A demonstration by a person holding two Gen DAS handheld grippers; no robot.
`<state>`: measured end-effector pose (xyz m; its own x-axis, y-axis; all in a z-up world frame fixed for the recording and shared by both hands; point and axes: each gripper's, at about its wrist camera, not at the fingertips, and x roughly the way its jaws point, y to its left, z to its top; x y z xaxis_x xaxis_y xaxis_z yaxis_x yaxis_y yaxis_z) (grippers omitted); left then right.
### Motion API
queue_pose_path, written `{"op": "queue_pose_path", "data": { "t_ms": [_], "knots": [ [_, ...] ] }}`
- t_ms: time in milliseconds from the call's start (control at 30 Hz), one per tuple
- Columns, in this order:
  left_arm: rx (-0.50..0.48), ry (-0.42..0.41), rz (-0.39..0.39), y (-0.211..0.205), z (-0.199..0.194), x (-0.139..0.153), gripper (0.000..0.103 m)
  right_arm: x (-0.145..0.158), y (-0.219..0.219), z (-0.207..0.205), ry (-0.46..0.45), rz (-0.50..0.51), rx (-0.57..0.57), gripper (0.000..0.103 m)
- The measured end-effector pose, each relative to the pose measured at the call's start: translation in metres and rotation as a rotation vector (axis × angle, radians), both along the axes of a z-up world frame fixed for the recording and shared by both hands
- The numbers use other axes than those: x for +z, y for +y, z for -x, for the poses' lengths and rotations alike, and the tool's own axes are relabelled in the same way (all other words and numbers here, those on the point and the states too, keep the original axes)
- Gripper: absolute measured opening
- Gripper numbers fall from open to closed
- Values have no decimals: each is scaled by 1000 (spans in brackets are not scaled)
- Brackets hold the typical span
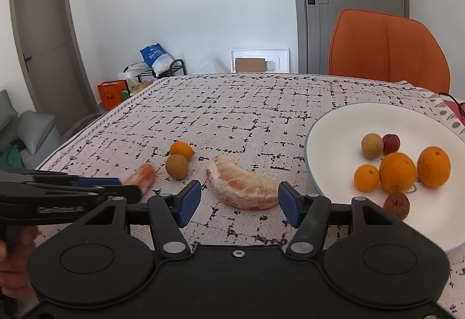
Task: Organize fruits
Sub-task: 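Grasp a peeled pomelo segment with the left tool, then lift the pomelo segment in the left tool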
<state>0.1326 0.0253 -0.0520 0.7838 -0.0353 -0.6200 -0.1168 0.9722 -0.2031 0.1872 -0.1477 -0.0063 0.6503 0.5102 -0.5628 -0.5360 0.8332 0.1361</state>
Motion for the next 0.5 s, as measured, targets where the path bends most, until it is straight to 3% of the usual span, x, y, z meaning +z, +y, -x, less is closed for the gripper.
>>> {"op": "queue_pose_path", "data": {
  "t_ms": [500],
  "knots": [
    [87,-4,15,27,15,3,32,-6,12,-15,-3,52,1,59]
  ]
}}
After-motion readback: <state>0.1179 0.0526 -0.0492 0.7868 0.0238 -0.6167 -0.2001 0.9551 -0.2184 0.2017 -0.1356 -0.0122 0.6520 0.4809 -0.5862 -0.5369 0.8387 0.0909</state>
